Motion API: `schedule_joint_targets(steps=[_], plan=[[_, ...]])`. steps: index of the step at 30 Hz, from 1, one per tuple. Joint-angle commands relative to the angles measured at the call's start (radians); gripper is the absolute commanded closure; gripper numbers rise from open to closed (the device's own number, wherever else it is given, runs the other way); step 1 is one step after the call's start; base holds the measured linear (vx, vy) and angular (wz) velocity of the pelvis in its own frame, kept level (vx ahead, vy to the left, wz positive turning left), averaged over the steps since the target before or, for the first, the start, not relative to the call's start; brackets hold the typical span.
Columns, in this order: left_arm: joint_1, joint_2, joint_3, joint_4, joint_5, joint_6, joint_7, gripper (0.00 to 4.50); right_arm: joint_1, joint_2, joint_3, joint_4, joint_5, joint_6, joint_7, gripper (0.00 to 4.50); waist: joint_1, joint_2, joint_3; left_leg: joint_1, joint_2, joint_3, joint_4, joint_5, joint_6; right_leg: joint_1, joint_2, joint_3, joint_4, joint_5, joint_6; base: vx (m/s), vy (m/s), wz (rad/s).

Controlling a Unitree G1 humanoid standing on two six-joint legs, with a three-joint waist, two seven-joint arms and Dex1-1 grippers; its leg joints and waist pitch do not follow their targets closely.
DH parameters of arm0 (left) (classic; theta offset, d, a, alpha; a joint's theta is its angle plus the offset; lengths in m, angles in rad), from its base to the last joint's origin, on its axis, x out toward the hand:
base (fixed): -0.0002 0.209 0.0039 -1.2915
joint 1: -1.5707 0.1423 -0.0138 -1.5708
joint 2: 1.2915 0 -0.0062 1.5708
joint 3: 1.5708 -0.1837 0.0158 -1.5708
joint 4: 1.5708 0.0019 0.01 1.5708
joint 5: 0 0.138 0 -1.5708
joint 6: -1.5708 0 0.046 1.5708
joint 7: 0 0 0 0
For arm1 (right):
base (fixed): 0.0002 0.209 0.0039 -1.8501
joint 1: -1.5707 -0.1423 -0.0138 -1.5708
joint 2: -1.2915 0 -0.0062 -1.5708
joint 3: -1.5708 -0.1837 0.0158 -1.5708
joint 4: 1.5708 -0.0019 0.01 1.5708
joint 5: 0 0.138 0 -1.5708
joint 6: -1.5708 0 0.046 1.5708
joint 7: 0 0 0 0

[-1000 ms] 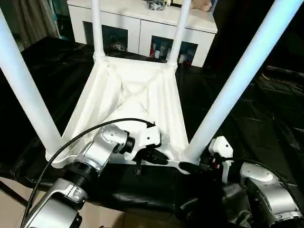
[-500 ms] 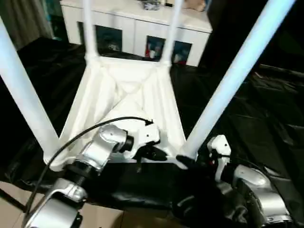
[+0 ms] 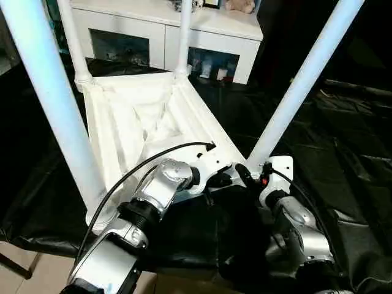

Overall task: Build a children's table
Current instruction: Rotate leg to tighten

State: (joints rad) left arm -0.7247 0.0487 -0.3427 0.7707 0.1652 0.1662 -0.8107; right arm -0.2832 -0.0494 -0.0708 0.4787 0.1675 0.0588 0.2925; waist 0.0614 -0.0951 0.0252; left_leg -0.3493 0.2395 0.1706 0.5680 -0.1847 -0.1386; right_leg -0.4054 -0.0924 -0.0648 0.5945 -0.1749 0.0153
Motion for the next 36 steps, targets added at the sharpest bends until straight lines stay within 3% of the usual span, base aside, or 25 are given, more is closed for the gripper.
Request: schedule_joint_targets(steps=[1,2,3,7,11,13,14,15,19,24,28,36], plan=[[0.022,-0.014,-0.011,0.039,0.002,-0.025,0.027,4.50,-0.005,0.043,-0.004,-0.006,0.087,0.005,0.077,1.78,0.002,0.010,-0.039,-0.007,-0.012,0.013,-0.071,-0.269,0.039,0.041,-0.031,0.030,-0.078,-0.290,-0.141,0.000,0.000,0.00],[0.021,-0.013,-0.013,0.042,0.002,-0.028,0.024,4.50,-0.006,0.045,-0.006,-0.012,0.102,0.007,0.099,1.22,0.003,0.009,-0.039,-0.006,-0.012,0.013,-0.071,-0.280,0.041,0.041,-0.031,0.030,-0.080,-0.305,-0.139,0.000,0.000,0.00],[0.019,-0.009,-0.016,0.042,0.001,-0.036,0.013,4.50,-0.006,0.041,-0.008,-0.021,0.117,0.010,0.124,1.08,0.003,0.009,-0.039,-0.006,-0.012,0.013,-0.072,-0.286,0.042,0.040,-0.031,0.030,-0.082,-0.312,-0.138,0.000,0.000,0.00],[0.017,0.011,-0.013,0.027,-0.003,-0.053,-0.023,4.50,0.001,-0.001,0.003,-0.050,0.126,0.017,0.195,0.72,0.004,0.007,-0.039,-0.010,-0.011,0.012,-0.072,-0.276,0.054,0.043,-0.032,0.030,-0.080,-0.308,-0.145,0.000,0.000,0.00],[0.037,0.072,-0.025,-0.028,-0.013,-0.076,-0.124,4.50,0.065,-0.145,0.066,-0.164,0.130,0.108,0.399,0.41,0.013,0.004,-0.036,-0.011,-0.010,0.014,-0.070,-0.235,0.072,0.049,-0.032,0.031,-0.079,-0.281,-0.148,0.000,0.000,0.00],[0.046,0.089,-0.030,-0.045,-0.020,-0.085,-0.159,4.50,0.081,-0.179,0.075,-0.188,0.133,0.120,0.444,0.41,0.014,0.002,-0.036,-0.012,-0.009,0.015,-0.070,-0.238,0.076,0.048,-0.034,0.031,-0.080,-0.300,-0.145,0.000,0.000,0.00],[0.069,0.125,-0.038,-0.084,-0.042,-0.111,-0.239,4.50,0.108,-0.251,0.088,-0.222,0.139,0.131,0.530,0.41,0.015,-0.008,-0.036,-0.013,-0.009,0.014,-0.071,-0.240,0.076,0.047,-0.036,0.029,-0.080,-0.331,-0.137,0.000,0.000,0.00],[0.078,0.139,-0.043,-0.098,-0.050,-0.126,-0.272,4.50,0.117,-0.278,0.093,-0.231,0.139,0.129,0.561,0.41,0.018,-0.003,-0.035,-0.011,-0.008,0.012,-0.072,-0.242,0.074,0.046,-0.037,0.029,-0.081,-0.342,-0.136,0.000,0.000,0.00],[0.131,0.202,-0.068,-0.189,-0.096,-0.128,-0.420,4.50,0.122,-0.352,0.118,-0.236,0.115,0.100,0.645,0.41,0.019,-0.009,-0.033,-0.009,-0.003,0.014,-0.071,-0.257,0.072,0.039,-0.038,0.031,-0.079,-0.344,-0.146,0.000,0.000,0.00],[0.160,0.221,-0.074,-0.240,-0.122,-0.113,-0.476,4.50,0.118,-0.365,0.132,-0.247,0.114,0.099,0.678,0.41,0.029,-0.007,-0.035,-0.006,-0.002,0.017,-0.069,-0.218,0.067,0.040,-0.036,0.033,-0.067,-0.266,-0.165,0.000,0.000,0.00],[0.178,0.227,-0.073,-0.263,-0.125,-0.106,-0.482,4.50,0.117,-0.360,0.158,-0.246,0.115,0.103,0.706,0.41,0.034,-0.014,-0.038,-0.008,-0.004,0.019,-0.065,-0.174,0.074,0.046,-0.035,0.032,-0.058,-0.199,-0.178,0.000,0.000,0.00],[0.187,0.239,-0.070,-0.282,-0.118,-0.092,-0.480,4.50,0.108,-0.349,0.183,-0.206,0.099,0.089,0.728,0.92,0.036,-0.016,-0.038,-0.008,-0.006,0.019,-0.064,-0.169,0.072,0.047,-0.036,0.032,-0.059,-0.216,-0.169,0.000,0.000,0.00]])
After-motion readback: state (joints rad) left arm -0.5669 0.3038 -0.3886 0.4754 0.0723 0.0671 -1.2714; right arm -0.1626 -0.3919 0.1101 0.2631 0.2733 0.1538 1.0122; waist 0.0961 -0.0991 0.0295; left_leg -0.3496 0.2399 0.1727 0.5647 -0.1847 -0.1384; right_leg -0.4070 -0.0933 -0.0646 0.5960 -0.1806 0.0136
